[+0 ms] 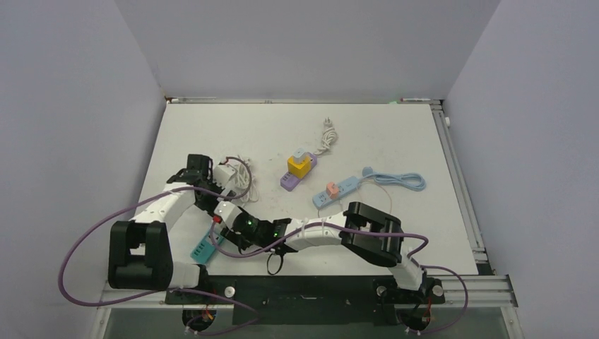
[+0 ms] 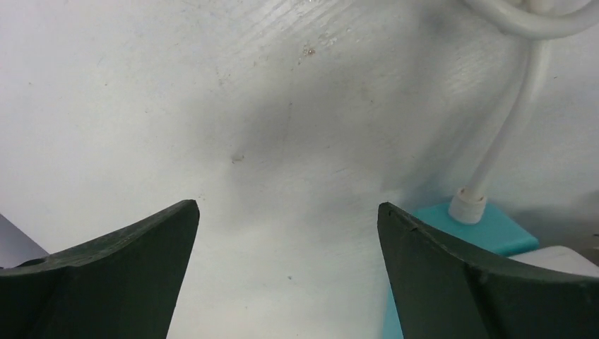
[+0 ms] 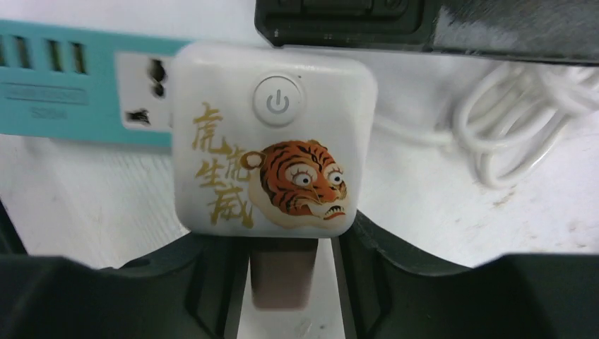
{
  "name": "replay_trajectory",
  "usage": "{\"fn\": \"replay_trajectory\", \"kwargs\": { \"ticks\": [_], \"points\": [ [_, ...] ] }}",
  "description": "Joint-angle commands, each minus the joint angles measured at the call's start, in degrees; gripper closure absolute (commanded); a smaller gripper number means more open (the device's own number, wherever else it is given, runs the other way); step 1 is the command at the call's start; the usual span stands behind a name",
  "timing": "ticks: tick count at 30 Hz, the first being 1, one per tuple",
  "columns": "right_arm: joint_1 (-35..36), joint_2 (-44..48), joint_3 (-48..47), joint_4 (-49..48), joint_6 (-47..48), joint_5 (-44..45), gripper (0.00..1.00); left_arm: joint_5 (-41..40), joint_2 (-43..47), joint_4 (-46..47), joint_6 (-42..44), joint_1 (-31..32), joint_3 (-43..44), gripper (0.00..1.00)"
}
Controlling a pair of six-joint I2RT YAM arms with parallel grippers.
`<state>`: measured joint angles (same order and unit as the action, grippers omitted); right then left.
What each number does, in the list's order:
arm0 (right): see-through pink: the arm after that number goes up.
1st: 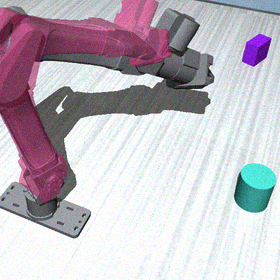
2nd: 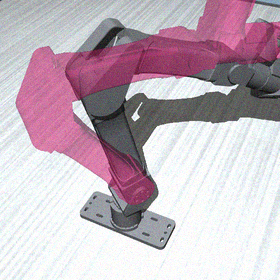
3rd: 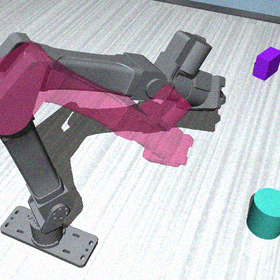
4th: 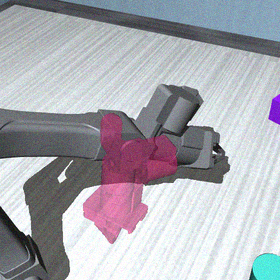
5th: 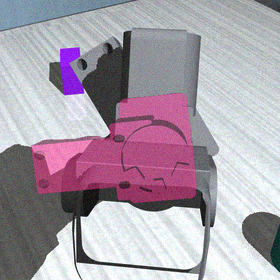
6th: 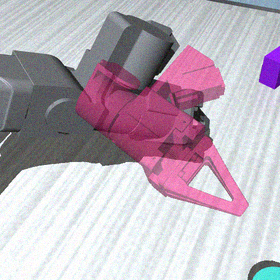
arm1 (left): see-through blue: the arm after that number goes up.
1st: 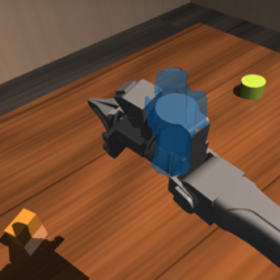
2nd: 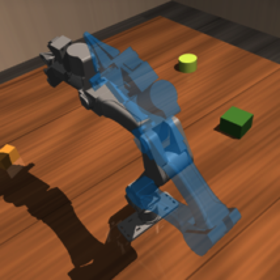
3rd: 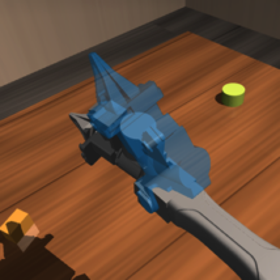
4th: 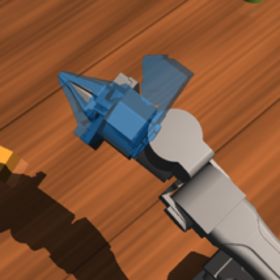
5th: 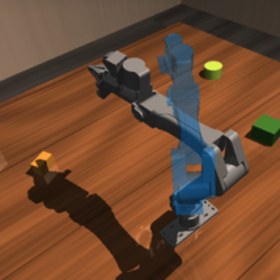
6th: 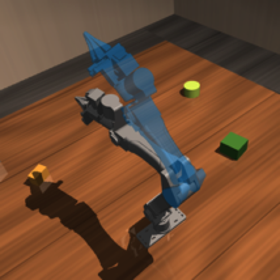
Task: Insert the plug
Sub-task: Insert the plug into the socket, then reset both arms
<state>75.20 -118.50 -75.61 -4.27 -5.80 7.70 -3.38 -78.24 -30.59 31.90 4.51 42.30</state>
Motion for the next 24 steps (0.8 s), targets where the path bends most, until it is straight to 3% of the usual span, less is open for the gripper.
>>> {"fn": "replay_trajectory", "kwargs": {
  "ticks": [1, 5, 13, 24],
  "points": [
    [-1.18, 7.04, -2.89, -18.61, 1.07, 8.56, 0.53, 15.28, -1.25, -9.75, -5.14, -3.63, 6.78, 0.04],
    [-1.39, 8.2, -3.22, -16.58, 2.18, 9.63, 0.46, 18.02, -2.79, -11.86, -3.46, -7.55, 9.87, 0.04],
    [-3.69, 11.05, -4.84, -8.22, 3.23, 12.66, 0.28, 18.58, -5.78, -10.36, -4.53, -7.95, 12.71, 0.04],
    [-6.96, 15.68, -2.4, -2.97, 3.3, 12.08, 0.22, 14.72, -11.08, -7.56, -9.06, -11.73, 23.83, 0.04]
  ]
}}
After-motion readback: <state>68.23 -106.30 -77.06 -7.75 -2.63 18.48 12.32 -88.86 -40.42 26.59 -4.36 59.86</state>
